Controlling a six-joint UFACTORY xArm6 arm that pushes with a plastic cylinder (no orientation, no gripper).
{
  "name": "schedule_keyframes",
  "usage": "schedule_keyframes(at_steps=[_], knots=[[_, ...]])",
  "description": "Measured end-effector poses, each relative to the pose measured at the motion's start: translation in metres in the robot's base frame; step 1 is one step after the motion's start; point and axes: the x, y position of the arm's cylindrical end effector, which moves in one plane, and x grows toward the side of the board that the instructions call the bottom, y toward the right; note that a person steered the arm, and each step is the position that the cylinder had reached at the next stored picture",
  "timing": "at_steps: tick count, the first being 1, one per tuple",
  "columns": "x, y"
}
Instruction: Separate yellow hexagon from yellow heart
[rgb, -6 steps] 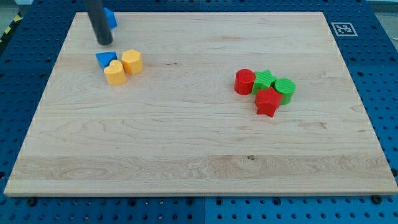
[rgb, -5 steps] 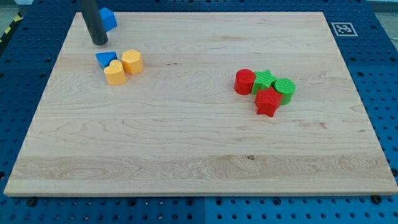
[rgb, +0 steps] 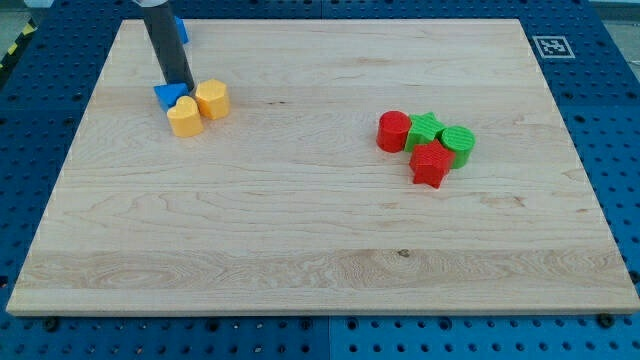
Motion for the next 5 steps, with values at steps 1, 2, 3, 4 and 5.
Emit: schedule_keyframes(at_steps=[1,2,3,4,5], knots=[[0.000,0.000],[0.004,0.009],[0.010,0.026],[0.021,0.043],[0.037,0.046]])
